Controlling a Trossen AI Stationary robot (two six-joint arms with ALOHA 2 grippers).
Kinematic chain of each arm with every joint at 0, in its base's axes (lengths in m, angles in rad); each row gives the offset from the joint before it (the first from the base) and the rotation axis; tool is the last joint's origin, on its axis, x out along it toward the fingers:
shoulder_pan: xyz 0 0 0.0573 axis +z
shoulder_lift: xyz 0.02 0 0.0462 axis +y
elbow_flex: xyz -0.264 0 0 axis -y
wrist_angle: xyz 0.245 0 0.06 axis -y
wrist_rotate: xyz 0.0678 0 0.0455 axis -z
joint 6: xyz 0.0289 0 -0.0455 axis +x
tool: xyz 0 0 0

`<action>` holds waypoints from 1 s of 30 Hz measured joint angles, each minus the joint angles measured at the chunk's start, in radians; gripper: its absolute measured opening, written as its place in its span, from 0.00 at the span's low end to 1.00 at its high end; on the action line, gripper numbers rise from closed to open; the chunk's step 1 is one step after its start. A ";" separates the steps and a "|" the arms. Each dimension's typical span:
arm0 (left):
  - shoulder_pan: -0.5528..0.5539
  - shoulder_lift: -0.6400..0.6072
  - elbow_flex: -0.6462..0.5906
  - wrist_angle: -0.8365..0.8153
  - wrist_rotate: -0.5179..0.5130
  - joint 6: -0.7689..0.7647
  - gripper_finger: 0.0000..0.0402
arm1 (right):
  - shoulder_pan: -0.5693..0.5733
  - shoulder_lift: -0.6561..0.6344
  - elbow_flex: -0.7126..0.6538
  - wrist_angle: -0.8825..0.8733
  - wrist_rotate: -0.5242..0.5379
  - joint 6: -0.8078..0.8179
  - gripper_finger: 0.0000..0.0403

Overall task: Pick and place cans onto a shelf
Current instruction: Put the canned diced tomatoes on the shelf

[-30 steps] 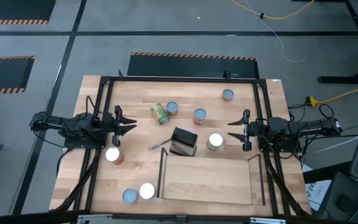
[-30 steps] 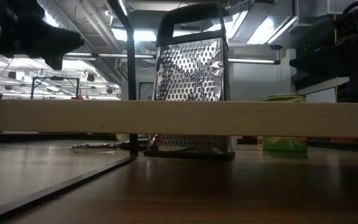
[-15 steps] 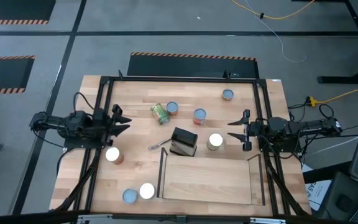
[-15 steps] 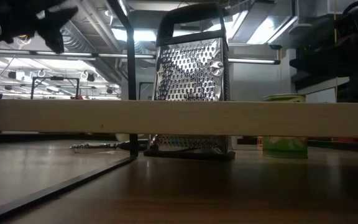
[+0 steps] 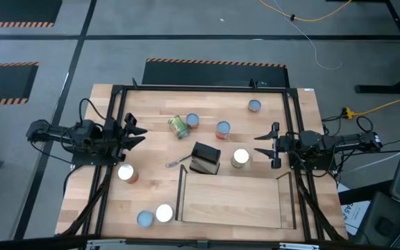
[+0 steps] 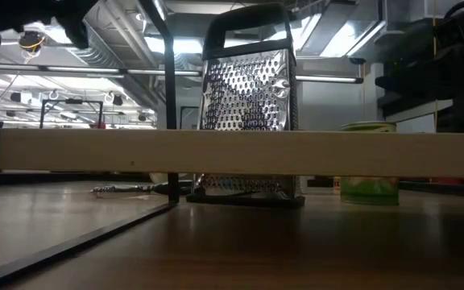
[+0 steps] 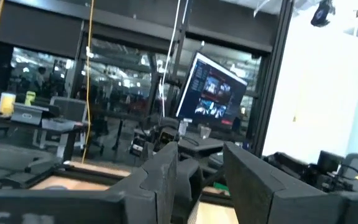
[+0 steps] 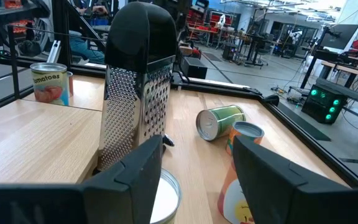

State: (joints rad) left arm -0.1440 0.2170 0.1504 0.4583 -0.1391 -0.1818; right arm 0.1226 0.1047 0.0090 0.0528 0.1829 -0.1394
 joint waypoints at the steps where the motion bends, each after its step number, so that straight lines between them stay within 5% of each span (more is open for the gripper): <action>1: -0.003 0.036 0.023 -0.004 -0.001 0.000 0.31 | 0.000 0.000 0.000 0.000 0.000 0.000 0.50; 8: -0.028 0.276 0.247 -0.209 -0.001 -0.018 0.30 | 0.000 0.000 0.000 0.000 0.000 0.000 0.50; 15: -0.083 0.474 0.471 -0.524 -0.001 -0.242 0.29 | 0.000 0.000 0.000 0.000 0.000 0.000 0.50; 23: -0.231 0.671 0.640 -0.870 0.136 -0.693 0.29 | 0.000 0.000 0.000 0.000 0.000 0.000 0.50; 30: -0.416 0.828 0.672 -0.835 0.274 -1.222 0.29 | 0.000 0.000 0.000 0.000 0.000 0.000 0.50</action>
State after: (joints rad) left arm -0.5597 1.0449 0.8223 -0.3771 0.1350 -1.4033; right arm 0.1226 0.1043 0.0090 0.0528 0.1829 -0.1394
